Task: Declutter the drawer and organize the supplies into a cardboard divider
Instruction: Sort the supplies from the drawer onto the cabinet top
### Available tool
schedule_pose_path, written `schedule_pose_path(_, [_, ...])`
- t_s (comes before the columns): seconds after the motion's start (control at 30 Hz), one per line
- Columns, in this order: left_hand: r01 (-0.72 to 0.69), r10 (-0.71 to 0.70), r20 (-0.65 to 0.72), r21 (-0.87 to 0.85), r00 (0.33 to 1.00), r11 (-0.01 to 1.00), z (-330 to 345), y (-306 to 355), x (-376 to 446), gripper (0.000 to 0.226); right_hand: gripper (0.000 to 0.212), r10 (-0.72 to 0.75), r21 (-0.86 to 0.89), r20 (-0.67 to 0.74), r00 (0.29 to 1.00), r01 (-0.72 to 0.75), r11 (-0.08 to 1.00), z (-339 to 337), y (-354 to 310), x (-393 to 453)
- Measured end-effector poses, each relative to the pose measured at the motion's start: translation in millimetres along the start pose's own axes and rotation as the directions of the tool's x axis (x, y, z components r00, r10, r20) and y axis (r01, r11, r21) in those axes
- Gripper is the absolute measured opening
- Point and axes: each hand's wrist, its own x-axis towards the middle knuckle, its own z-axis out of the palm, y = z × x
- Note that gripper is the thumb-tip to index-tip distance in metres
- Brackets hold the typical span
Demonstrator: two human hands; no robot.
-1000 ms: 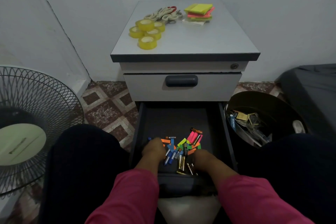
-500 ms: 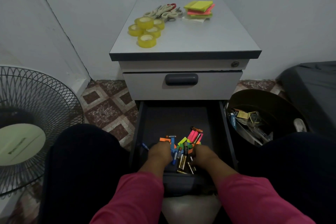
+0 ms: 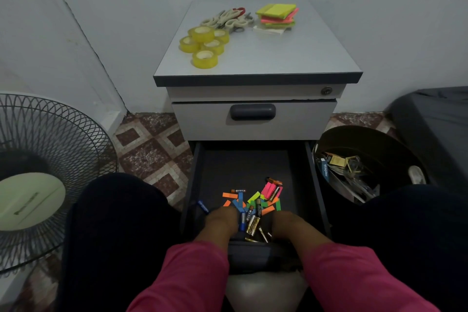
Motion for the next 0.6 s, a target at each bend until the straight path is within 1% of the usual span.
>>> schedule_pose_path(0.1, [0.019,-0.020,0.040,0.026,0.999,0.999,2,-4,0,0.040,0.035,0.018,-0.016,-0.024,1.000,-0.019,1.000,-1,-1,-5])
schedule_pose_path(0.2, [0.039,-0.041,0.075,0.026,0.996,0.999,4,-6,1,0.040,0.039,0.032,-0.037,-0.034,0.999,-0.034,0.999,-2,0,-8])
schedule_pose_path(0.4, [0.068,-0.065,0.095,-0.031,0.993,0.997,1,-6,0,0.041,0.036,0.037,-0.005,-0.028,0.999,-0.037,0.999,-7,-4,-16])
schedule_pose_path(0.5, [0.077,-0.071,0.091,-0.065,0.993,0.995,-3,-4,-1,0.042,0.035,0.061,0.062,-0.061,0.996,-0.057,0.996,0,0,-5])
schedule_pose_path(0.6, [0.096,-0.091,0.042,-0.123,0.995,0.988,-10,-1,-2,0.039,0.023,0.075,0.193,-0.142,0.987,-0.046,0.980,-1,2,0])
